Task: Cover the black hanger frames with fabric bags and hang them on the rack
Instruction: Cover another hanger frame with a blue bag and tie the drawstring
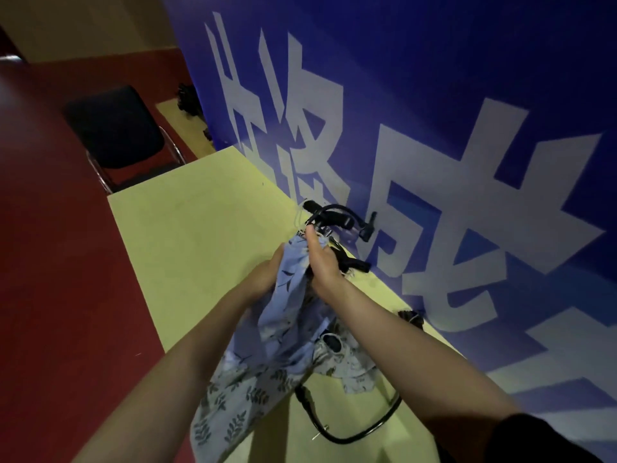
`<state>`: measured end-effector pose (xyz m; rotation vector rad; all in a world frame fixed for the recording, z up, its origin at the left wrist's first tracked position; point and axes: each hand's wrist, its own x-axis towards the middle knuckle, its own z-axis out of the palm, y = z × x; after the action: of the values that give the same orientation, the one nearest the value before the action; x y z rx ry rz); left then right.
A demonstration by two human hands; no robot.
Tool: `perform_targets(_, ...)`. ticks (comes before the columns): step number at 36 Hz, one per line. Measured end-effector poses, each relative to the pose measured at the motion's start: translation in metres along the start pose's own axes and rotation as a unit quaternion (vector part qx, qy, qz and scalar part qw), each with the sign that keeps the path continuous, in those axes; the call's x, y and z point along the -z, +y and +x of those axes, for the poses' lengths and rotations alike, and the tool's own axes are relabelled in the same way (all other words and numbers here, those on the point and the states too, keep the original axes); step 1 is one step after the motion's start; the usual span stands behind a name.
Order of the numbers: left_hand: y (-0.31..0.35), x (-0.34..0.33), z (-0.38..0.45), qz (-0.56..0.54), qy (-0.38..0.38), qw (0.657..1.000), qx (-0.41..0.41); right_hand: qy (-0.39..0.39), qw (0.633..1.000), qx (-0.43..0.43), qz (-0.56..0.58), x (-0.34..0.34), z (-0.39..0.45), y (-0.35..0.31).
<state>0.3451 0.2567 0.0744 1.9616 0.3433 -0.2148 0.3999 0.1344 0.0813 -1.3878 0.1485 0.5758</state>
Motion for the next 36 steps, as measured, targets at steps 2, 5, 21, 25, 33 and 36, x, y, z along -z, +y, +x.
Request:
perform_targets(2, -0.012, -0.002, -0.002, 0.056, 0.033, 0.997, 0.043, -0.011, 0.997, -0.030, -0.065, 0.012, 0.002, 0.012)
perform_targets(5, -0.033, -0.007, -0.002, 0.220, 0.042, 0.974, 0.043, 0.018, 0.994, -0.091, -0.061, 0.038, 0.004, 0.026)
perform_targets(21, -0.067, -0.052, -0.004, 0.300, 0.137, 0.942, -0.051, 0.095, 0.972, -0.167, -0.134, 0.153, -0.051, 0.084)
perform_targets(25, -0.063, -0.049, -0.019, 0.323, 0.095, 0.941, -0.028, 0.121, 0.969, -0.161, -0.144, 0.175, -0.070, 0.092)
perform_targets(33, -0.078, -0.071, -0.034, 0.362, 0.096, 0.926, -0.035, 0.150, 0.921, -0.063, -0.354, 0.185, -0.086, 0.116)
perform_targets(36, -0.080, -0.076, -0.036, 0.368, 0.112, 0.922, -0.034, 0.136, 0.930, -0.067, -0.333, 0.172, -0.080, 0.116)
